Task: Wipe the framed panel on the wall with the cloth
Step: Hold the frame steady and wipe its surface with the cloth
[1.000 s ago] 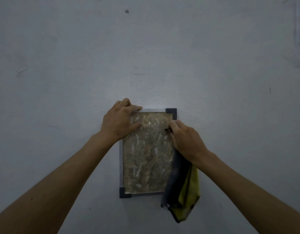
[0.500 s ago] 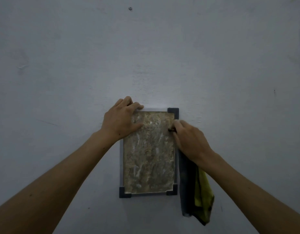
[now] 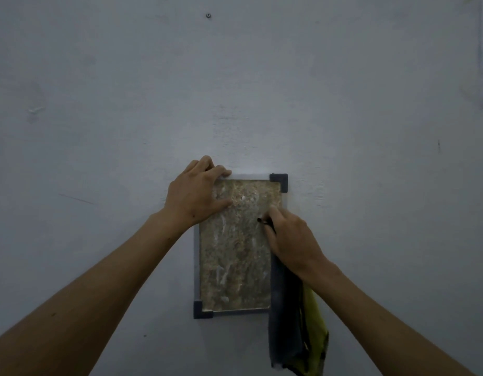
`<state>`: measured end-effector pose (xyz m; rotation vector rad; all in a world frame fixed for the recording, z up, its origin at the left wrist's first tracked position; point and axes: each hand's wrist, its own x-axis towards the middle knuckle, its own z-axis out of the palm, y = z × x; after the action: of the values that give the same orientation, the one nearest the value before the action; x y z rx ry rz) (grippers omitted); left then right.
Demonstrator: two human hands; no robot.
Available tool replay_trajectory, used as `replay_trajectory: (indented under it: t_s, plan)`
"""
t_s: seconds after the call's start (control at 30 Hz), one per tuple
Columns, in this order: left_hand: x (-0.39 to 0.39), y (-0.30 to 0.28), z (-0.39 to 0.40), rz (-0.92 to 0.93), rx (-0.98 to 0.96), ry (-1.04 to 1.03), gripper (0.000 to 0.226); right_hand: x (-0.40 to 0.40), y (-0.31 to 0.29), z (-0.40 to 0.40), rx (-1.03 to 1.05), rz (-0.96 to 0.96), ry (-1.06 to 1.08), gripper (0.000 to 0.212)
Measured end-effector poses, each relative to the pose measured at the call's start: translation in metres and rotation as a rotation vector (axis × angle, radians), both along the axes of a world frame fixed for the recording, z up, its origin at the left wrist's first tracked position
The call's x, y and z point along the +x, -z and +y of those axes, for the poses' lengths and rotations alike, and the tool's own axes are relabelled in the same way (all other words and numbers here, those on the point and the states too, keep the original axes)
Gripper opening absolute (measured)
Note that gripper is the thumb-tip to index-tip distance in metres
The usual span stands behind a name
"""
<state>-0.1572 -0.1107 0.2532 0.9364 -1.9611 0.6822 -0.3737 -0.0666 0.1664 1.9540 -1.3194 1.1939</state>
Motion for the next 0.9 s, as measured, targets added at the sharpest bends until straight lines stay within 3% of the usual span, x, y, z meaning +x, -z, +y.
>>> replay_trajectory:
  t_s: [0.13, 0.3, 0.43, 0.57, 0.73, 0.9]
  plan:
    - [0.0, 0.001, 0.0, 0.004, 0.006, -0.001, 0.063, -0.012, -0.007, -0.005, -0.098, -0.238, 0.054, 0.011]
    - [0.0, 0.0, 0.0, 0.004, 0.018, 0.002, 0.064, 0.001, 0.009, -0.002, -0.009, -0.033, 0.047, 0.012]
    - [0.0, 0.0, 0.001, 0.011, 0.026, 0.0, 0.065, -0.009, 0.001, -0.003, -0.106, -0.233, 0.069, 0.012]
    - [0.0, 0.0, 0.001, 0.006, 0.029, -0.002, 0.064, 0.002, 0.011, -0.001, 0.013, 0.07, 0.068, 0.01]
    - [0.0, 0.0, 0.001, 0.016, 0.028, 0.002, 0.064, -0.008, -0.01, -0.005, -0.113, -0.186, 0.073, 0.014]
    - [0.001, -0.001, -0.001, 0.013, 0.029, -0.006, 0.065, -0.009, -0.012, 0.001, -0.003, 0.141, 0.006, 0.01]
